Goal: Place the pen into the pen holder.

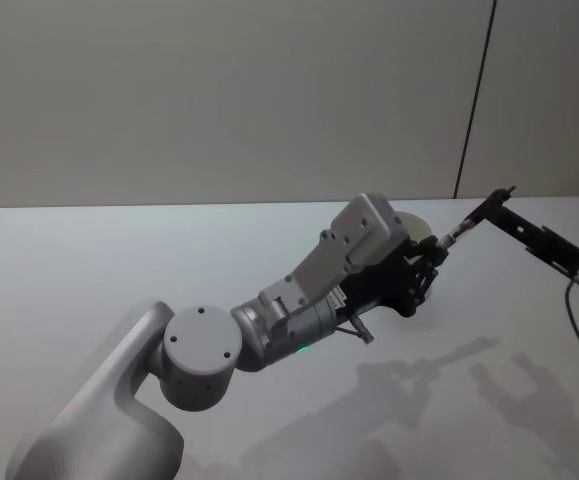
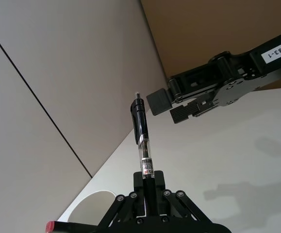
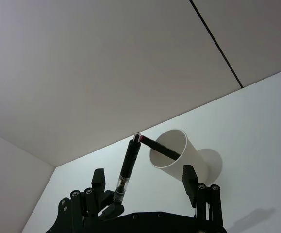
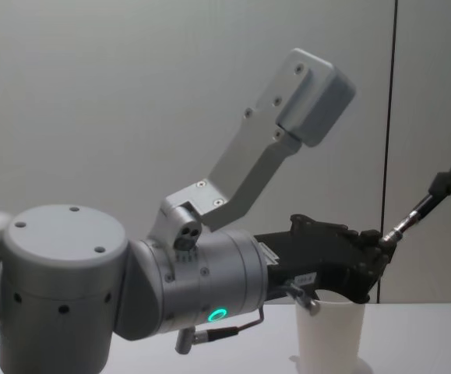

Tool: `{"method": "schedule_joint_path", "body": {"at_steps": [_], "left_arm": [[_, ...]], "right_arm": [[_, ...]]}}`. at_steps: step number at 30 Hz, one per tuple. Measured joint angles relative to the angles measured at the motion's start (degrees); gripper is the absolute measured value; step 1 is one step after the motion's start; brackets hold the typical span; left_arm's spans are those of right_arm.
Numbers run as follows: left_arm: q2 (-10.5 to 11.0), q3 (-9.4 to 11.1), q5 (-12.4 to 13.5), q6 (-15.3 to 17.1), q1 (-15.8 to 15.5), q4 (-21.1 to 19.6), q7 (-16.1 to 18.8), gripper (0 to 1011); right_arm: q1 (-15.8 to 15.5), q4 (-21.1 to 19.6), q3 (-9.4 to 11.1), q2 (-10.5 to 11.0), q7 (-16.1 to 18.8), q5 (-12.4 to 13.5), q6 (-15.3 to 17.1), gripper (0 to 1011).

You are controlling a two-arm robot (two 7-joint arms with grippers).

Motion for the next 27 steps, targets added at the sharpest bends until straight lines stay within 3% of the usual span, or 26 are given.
{"method": "schedule_joint_path", "body": {"at_steps": [17, 27], "left_arm": [[0.0, 0.0, 0.0, 0.0, 0.0, 0.0, 0.0, 136], [0.0, 0.0, 0.0, 0.0, 0.0, 0.0, 0.0, 136]], "right_arm": [[2.2, 1.1, -2.2, -1.1, -2.8, 1.3, -0.3, 997], [3.0, 1.8, -2.9, -1.2, -4.0, 1.9, -1.0, 752]]}}
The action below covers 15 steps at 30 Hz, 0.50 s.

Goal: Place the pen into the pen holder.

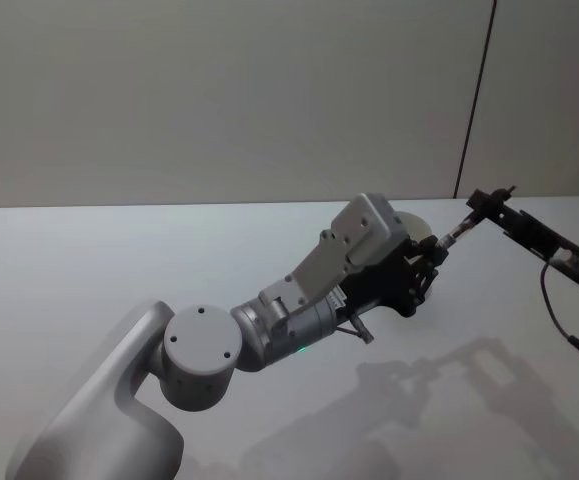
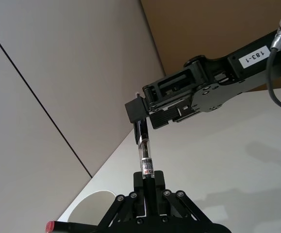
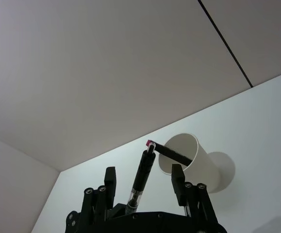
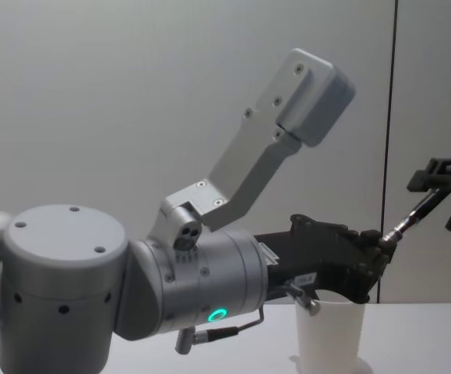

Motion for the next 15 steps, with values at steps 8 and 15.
{"method": "schedule_joint_path", "body": {"at_steps": [8, 15], "left_arm": [[0.0, 0.0, 0.0, 0.0, 0.0, 0.0, 0.0, 136], [0.0, 0.0, 0.0, 0.0, 0.0, 0.0, 0.0, 136]], "right_arm": [[0.9, 1.1, -0.4, -0.1, -1.1, 0.6, -0.9, 511], [1.5, 1.9, -0.7, -0.2, -1.9, 1.4, -2.1, 274]]}}
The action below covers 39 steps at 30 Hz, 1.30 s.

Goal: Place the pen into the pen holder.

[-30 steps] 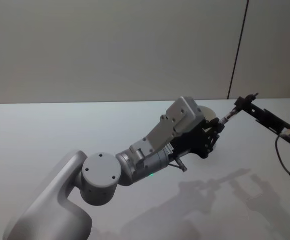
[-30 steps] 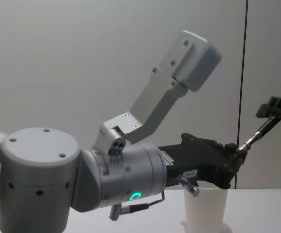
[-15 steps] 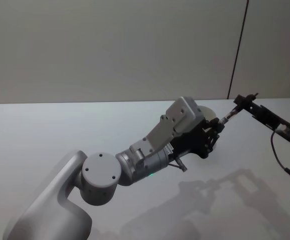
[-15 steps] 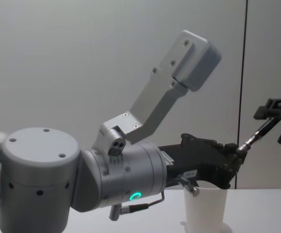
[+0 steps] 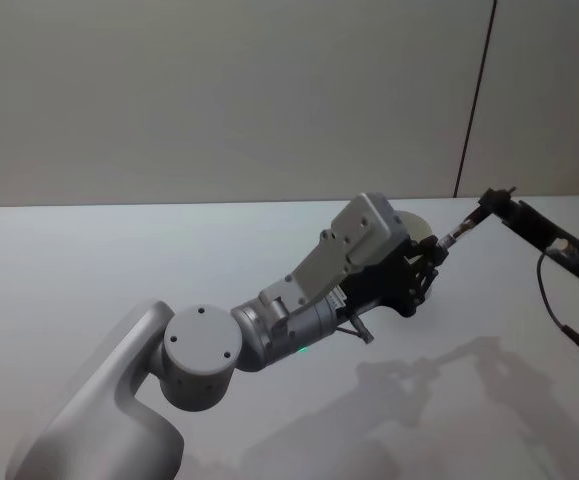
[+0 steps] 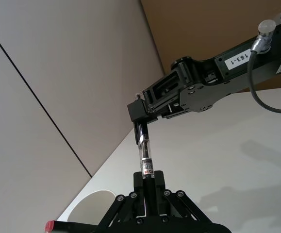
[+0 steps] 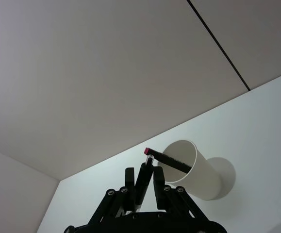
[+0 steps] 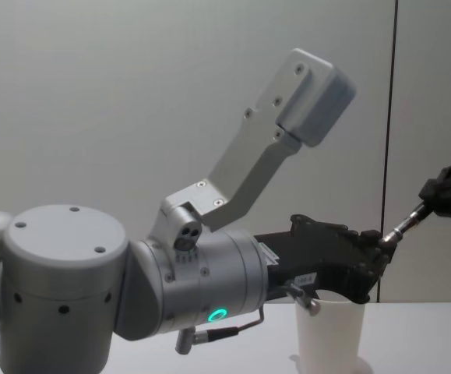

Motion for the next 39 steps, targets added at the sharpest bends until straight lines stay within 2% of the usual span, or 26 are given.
{"method": "schedule_joint_path", "body": {"at_steps": [3, 12, 14, 20, 21, 27, 31, 32, 39], "left_arm": [[0.0, 0.0, 0.0, 0.0, 0.0, 0.0, 0.0, 136], [0.0, 0.0, 0.0, 0.0, 0.0, 0.0, 0.0, 138], [0.0, 0.0, 0.0, 0.0, 0.0, 0.0, 0.0, 171], [0.0, 0.0, 0.0, 0.0, 0.0, 0.0, 0.0, 353], [0.0, 0.0, 0.0, 0.0, 0.0, 0.0, 0.0, 410], [0.0, 0.0, 0.0, 0.0, 0.0, 0.0, 0.0, 573], [0.0, 0.0, 0.0, 0.0, 0.0, 0.0, 0.0, 692], [0.0, 0.0, 0.0, 0.0, 0.0, 0.0, 0.0, 751], [0.0, 0.0, 0.0, 0.0, 0.0, 0.0, 0.0, 929]], "right_arm": [[0.2, 0.3, -0.1, 0.0, 0.0, 0.6, -0.5, 178], [0.4, 0.8, -0.4, 0.1, -0.1, 1.6, -1.7, 154], [0.5, 0.9, -0.3, 0.2, -0.3, 1.6, -2.1, 153], [0.6, 1.0, -0.7, 0.4, -0.3, 1.7, -2.8, 153], [0.6, 1.1, -0.8, 0.4, -0.3, 1.7, -2.9, 153], [0.6, 1.1, -1.1, 0.7, 0.0, 1.6, -3.7, 153], [0.6, 1.2, -1.3, 1.0, 0.8, 0.8, -4.7, 153], [0.6, 1.3, -1.4, 1.2, 1.2, 0.2, -5.2, 153], [0.9, 2.1, -1.8, 2.2, 4.1, -3.1, -8.5, 153]]}}
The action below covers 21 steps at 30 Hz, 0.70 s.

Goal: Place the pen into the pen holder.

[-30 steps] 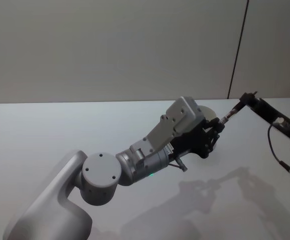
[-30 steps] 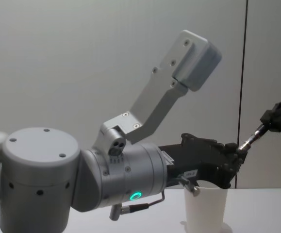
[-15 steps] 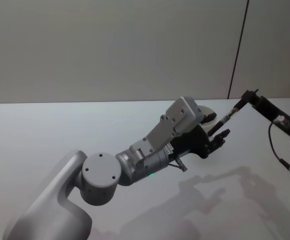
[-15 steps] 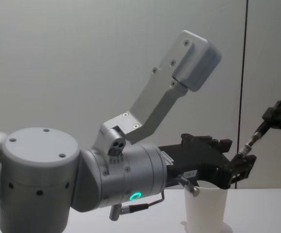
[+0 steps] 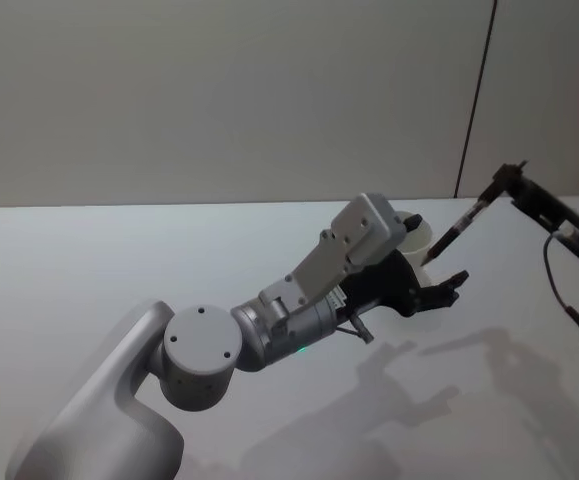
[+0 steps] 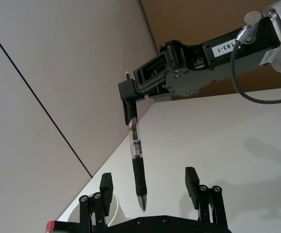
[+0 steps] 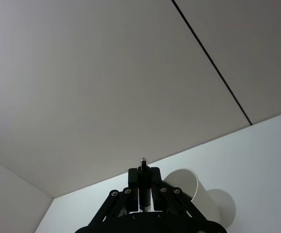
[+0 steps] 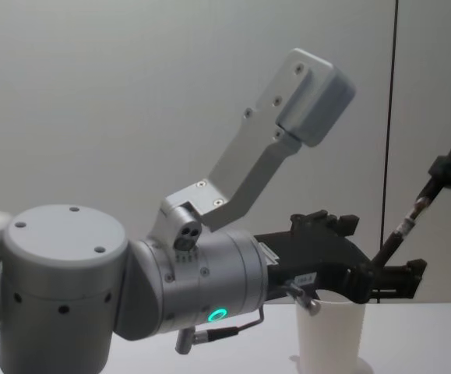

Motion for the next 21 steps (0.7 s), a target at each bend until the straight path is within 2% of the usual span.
{"method": "schedule_joint_path", "body": {"at_steps": [1, 4, 11, 14, 16, 18, 21], "left_arm": [[0.0, 0.0, 0.0, 0.0, 0.0, 0.0, 0.0, 974], [0.0, 0.0, 0.0, 0.0, 0.0, 0.0, 0.0, 1004], [0.0, 0.0, 0.0, 0.0, 0.0, 0.0, 0.0, 1004], [0.0, 0.0, 0.0, 0.0, 0.0, 0.0, 0.0, 1004], [0.0, 0.0, 0.0, 0.0, 0.0, 0.0, 0.0, 1004], [0.0, 0.0, 0.0, 0.0, 0.0, 0.0, 0.0, 1004], [0.0, 0.0, 0.0, 0.0, 0.0, 0.0, 0.0, 1004]], "right_arm": [[0.1, 0.2, 0.0, 0.2, 0.4, -0.4, -0.4, 153], [0.5, 0.8, -0.2, 0.8, 1.9, -2.3, -1.9, 153], [1.8, 2.9, -0.4, 2.2, 5.7, -6.9, -5.7, 153], [3.1, 4.8, -0.6, 3.1, 8.5, -9.5, -8.1, 153], [3.3, 5.2, -0.6, 3.2, 9.0, -9.9, -8.5, 153], [4.4, 6.8, -0.7, 3.7, 11.3, -11.7, -10.3, 153], [5.4, 8.3, -0.7, 4.1, 13.2, -12.8, -11.5, 153]]}}
